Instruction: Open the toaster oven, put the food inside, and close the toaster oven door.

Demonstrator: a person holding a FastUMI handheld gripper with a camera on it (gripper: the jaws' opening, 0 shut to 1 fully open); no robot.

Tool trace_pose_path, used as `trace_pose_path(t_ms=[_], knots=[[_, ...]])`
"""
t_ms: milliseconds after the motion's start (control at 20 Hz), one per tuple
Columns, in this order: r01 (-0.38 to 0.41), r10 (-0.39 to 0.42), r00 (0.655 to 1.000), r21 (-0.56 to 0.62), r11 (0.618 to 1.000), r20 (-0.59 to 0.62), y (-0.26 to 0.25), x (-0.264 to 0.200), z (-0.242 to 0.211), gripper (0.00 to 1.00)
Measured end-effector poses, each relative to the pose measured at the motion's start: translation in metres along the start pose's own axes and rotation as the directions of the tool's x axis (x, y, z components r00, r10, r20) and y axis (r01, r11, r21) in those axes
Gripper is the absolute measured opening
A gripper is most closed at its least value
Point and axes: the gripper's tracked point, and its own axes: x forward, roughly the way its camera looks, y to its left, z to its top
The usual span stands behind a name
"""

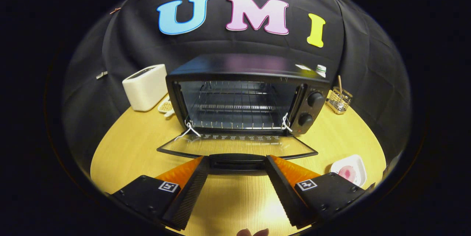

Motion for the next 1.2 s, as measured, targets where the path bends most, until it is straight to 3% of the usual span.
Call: trace_pose_path(t_ms=[200, 450, 850, 1200], knots=[[-0.023, 0.023, 0.990, -0.002, 1.000, -0.137, -0.003, 0.007, -0.045, 1.00], [-0.055, 0.057, 0.985, 0.015, 0.998, -0.162, -0.006, -0.004, -0.056, 1.00], [-0.225, 0.231, 0.962, 0.057, 0.973, -0.144, -0.012, -0.042, -0.015, 0.99], [-0.274, 0.283, 0.935, 0.069, 0.959, -0.214, -0.091, -0.074, 0.013, 1.00]])
